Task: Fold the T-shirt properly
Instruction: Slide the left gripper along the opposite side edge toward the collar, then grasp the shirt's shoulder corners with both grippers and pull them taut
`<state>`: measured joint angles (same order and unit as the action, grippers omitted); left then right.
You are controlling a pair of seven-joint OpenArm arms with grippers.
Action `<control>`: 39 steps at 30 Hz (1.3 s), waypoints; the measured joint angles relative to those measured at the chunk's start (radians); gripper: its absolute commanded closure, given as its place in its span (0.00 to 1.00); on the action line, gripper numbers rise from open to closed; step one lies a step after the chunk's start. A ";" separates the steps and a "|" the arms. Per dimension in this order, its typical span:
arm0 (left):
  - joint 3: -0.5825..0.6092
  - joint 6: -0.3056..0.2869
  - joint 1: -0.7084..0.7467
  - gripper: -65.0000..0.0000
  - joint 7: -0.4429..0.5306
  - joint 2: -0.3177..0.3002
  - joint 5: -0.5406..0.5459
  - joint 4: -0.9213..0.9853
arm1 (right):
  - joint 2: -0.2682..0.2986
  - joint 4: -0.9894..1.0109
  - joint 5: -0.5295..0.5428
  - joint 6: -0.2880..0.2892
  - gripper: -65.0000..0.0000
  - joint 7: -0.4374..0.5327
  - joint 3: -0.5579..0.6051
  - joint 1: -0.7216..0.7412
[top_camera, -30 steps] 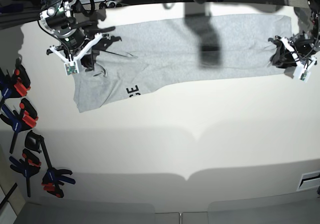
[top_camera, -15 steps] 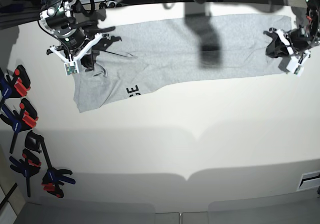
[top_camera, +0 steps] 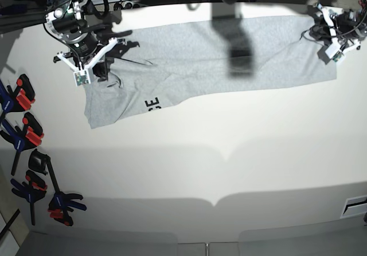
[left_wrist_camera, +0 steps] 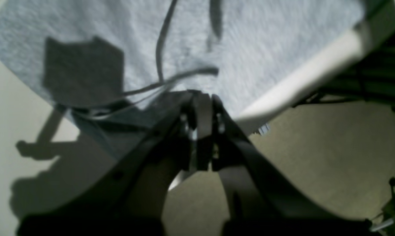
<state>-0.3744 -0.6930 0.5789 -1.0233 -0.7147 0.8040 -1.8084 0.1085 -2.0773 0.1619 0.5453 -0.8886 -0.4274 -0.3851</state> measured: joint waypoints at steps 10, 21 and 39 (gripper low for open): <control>0.000 0.000 0.025 1.00 0.051 0.003 -0.154 0.041 | 0.000 0.000 -0.036 -0.011 1.00 0.000 0.000 0.000; 0.000 0.000 0.025 0.83 0.050 0.002 -0.113 0.041 | 0.000 0.000 -0.031 -0.011 0.93 -0.046 0.000 0.000; -0.002 0.279 -0.029 0.59 0.106 0.030 -0.109 0.015 | 0.000 -0.001 0.010 -0.189 0.61 0.113 0.000 0.003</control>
<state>-0.3767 -0.4137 0.5495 -0.9173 -0.6846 0.6945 -1.7931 0.1081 -2.0781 0.1715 0.3565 -0.7753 -0.4274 -0.3820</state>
